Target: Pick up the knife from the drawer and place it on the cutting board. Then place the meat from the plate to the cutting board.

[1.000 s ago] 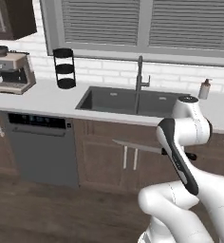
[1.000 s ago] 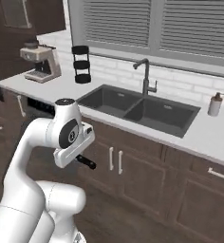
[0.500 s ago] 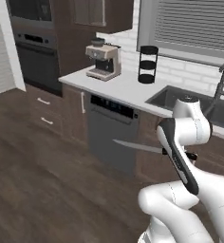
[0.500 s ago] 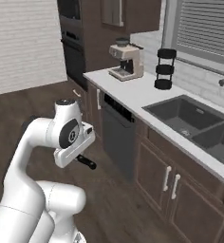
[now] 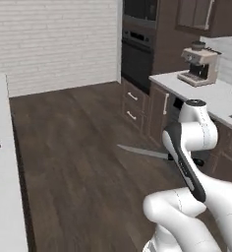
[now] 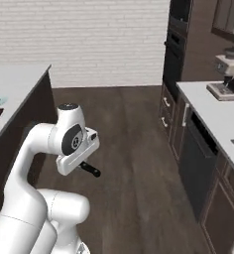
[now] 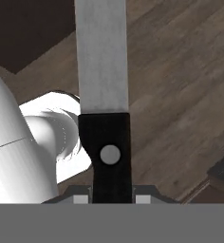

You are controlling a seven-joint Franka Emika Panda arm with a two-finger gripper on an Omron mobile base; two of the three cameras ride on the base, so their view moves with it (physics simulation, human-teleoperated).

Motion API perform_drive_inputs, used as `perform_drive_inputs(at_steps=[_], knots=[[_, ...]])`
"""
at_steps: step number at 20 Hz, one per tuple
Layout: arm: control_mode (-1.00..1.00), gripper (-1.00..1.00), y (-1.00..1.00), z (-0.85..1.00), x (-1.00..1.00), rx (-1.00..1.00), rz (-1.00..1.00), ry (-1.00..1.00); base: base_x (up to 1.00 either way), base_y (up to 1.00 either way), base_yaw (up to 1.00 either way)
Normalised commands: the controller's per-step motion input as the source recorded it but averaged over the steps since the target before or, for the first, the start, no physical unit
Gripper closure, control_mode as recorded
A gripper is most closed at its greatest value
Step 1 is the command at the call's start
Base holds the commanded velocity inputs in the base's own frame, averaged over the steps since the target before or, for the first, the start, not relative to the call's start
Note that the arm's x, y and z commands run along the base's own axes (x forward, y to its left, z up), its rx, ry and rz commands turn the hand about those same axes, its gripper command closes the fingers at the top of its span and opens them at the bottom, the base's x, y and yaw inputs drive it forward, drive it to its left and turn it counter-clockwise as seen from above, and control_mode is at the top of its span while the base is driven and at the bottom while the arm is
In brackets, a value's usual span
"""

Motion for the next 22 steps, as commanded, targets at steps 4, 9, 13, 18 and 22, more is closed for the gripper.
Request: perform_drive_inputs(at_steps=[4, 9, 13, 18, 22], knots=[[1.00, 1.00, 0.00, 0.00, 0.00, 0.00, 0.00, 0.00, 0.00, 0.00, 0.72], [1.00, 1.00, 0.00, 0.00, 0.00, 0.00, 0.00, 0.00, 0.05, 0.00, 0.71], [1.00, 1.00, 0.00, 0.00, 0.00, 0.00, 0.00, 0.00, 0.74, -0.28, 0.58], [1.00, 1.00, 0.00, 0.00, 0.00, 0.00, 0.00, 0.00, 1.00, -0.64, 0.45], [1.00, 1.00, 0.00, 0.00, 0.00, 0.00, 0.00, 0.00, 1.00, -0.80, 0.39]])
